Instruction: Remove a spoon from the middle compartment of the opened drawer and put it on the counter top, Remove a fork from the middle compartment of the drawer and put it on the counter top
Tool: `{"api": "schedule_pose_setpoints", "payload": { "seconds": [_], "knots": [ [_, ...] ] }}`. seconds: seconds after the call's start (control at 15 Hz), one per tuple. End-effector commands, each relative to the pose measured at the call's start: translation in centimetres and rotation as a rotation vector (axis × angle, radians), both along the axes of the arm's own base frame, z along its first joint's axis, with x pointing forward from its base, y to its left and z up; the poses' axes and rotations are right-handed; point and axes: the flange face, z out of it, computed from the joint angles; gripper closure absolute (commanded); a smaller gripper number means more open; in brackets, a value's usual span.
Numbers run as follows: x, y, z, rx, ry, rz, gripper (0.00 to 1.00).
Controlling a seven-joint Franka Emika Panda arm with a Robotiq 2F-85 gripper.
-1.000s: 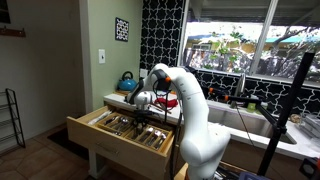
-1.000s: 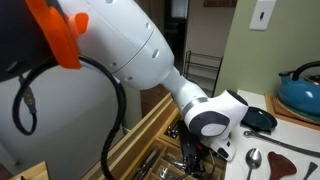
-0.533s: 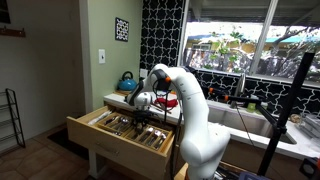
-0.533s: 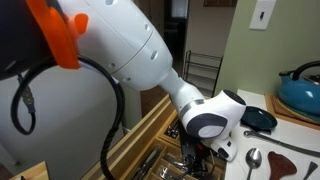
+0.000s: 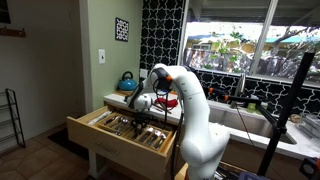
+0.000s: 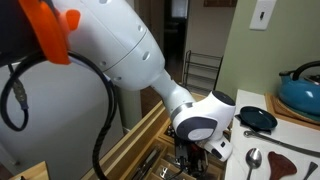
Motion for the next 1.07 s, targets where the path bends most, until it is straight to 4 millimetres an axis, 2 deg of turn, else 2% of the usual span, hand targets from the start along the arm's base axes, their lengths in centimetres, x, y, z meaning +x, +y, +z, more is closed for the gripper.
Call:
{"api": "schedule_pose_setpoints", "payload": {
  "seconds": [0.0, 0.07, 0.2, 0.33, 0.4, 0.53, 0.67, 0.73, 0.8, 0.93, 1.0],
  "knots": [
    [-1.1, 0.9, 0.1, 0.002, 0.005, -0.037, 0.52],
    [-1.2, 1.0, 0.0, -0.001, 0.011, -0.043, 0.50],
    [-1.1, 1.3, -0.1, 0.000, 0.015, -0.051, 0.52],
    [-1.0, 1.4, -0.3, -0.002, 0.018, -0.053, 0.59],
    [-0.9, 1.4, -0.4, -0.002, 0.015, -0.048, 0.69],
    [-0.9, 1.4, -0.5, -0.004, 0.021, -0.047, 0.74],
    [-0.9, 1.3, -0.7, -0.005, 0.026, -0.049, 0.88],
    [-0.9, 1.3, -0.8, -0.005, 0.028, -0.049, 0.80],
    [-0.9, 1.3, -0.9, -0.006, 0.029, -0.049, 0.67],
    [-1.0, 1.2, -1.1, -0.007, 0.037, -0.045, 0.51],
    [-1.0, 1.2, -1.3, -0.007, 0.041, -0.042, 0.48]
  ]
}}
